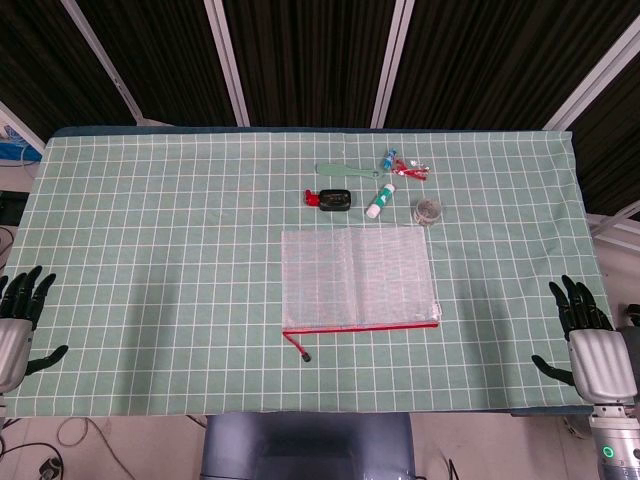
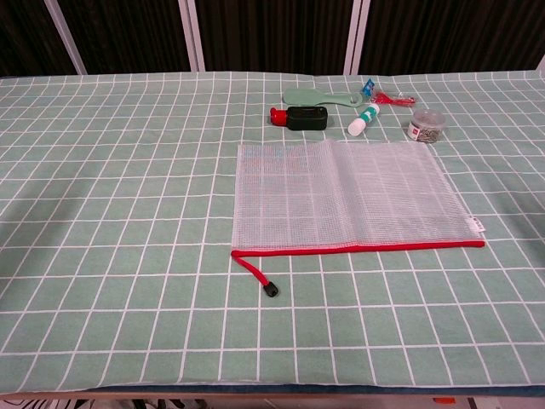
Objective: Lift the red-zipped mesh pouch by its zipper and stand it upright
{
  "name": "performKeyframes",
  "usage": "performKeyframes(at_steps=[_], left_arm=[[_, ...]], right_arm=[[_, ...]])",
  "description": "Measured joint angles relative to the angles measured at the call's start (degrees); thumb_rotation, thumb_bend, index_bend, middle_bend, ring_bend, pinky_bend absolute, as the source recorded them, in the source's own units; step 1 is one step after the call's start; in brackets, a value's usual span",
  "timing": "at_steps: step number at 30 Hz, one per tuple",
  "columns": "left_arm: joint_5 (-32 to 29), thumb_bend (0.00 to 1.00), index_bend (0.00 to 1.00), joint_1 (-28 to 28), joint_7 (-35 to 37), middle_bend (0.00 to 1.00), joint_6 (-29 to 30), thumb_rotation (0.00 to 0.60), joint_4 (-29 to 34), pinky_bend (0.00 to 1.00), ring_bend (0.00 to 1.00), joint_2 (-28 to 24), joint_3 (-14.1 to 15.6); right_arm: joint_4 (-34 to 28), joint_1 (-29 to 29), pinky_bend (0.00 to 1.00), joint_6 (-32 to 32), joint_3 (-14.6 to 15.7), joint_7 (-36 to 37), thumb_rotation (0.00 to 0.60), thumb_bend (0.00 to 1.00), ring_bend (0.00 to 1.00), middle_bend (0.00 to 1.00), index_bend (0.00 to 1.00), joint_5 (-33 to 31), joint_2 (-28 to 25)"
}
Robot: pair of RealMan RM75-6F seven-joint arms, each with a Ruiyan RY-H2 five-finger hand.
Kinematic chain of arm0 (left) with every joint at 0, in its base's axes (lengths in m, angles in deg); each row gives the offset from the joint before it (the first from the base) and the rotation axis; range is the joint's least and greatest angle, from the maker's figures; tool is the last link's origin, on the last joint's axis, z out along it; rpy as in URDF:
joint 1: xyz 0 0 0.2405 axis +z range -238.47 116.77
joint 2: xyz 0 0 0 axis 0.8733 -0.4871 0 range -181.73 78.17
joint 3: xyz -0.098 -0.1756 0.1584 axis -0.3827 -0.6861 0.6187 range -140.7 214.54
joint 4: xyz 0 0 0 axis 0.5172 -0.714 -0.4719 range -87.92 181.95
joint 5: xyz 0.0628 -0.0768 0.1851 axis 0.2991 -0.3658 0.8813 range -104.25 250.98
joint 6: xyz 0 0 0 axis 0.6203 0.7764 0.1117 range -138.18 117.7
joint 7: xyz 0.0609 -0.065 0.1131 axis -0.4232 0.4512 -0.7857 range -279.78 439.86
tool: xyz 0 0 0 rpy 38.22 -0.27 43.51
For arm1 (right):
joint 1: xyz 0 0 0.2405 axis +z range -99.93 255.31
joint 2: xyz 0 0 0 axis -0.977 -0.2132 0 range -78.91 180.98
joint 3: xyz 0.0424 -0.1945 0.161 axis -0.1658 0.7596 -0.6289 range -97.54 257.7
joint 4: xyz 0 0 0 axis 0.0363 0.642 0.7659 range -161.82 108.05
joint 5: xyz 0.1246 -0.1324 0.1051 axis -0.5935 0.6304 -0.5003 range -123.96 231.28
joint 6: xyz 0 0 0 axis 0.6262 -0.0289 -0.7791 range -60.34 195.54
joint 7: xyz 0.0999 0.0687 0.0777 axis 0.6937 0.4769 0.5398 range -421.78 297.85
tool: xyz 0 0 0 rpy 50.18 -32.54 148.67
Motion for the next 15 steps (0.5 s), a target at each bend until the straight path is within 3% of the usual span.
performKeyframes(at_steps=[15], left_arm=[[-0.5,0.01,0.0,0.0,0.92,0.0,-0.24,0.6,0.32,0.0,0.0,0.12,-0.2]], right_arm=[[0.05,0.02,0.23,0.28,0.05,0.02,0.6,0.06,0.0,0.0,0.0,-0.08,0.0]])
